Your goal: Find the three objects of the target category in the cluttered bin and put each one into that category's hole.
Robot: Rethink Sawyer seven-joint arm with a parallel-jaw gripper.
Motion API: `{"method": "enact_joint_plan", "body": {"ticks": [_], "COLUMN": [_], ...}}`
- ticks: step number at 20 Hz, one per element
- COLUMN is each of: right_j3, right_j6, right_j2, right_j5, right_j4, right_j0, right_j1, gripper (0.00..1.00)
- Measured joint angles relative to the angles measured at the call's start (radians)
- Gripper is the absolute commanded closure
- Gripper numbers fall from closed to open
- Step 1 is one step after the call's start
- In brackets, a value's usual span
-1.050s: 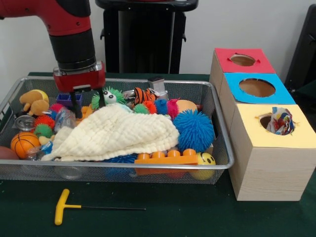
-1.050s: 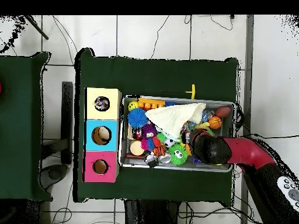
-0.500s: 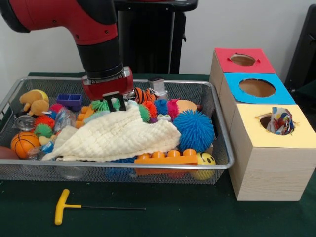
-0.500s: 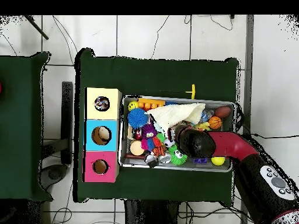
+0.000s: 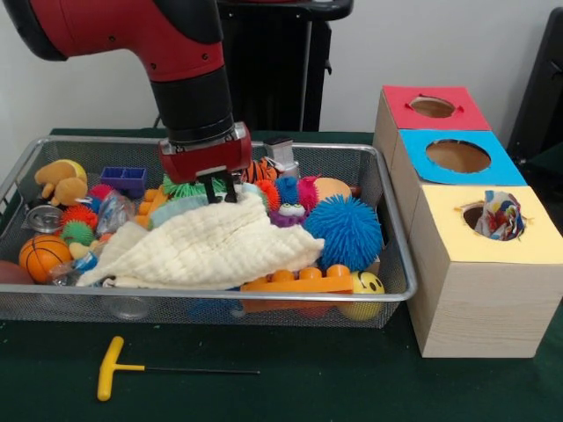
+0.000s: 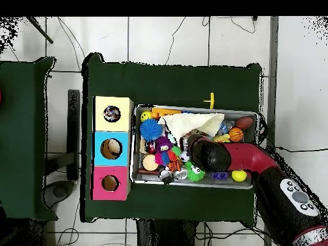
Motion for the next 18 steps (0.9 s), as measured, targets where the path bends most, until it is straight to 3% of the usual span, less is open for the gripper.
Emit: {"method": "enact_joint_plan", "body": {"ticks": [5, 11, 18], "right_j3": [0.009, 0.02, 0.021], "right_j6": [0.0, 0.0, 0.0], "right_j2": [0.0, 0.0, 0.0], "right_j5": [0.001, 0.076, 0.133], "right_j4": [0.036, 0.139, 0.207], "right_j0": [0.011, 0.042, 0.074], "right_j1": [-0.047, -0.194, -0.303], "gripper": [1.0, 1.0, 1.0]}}
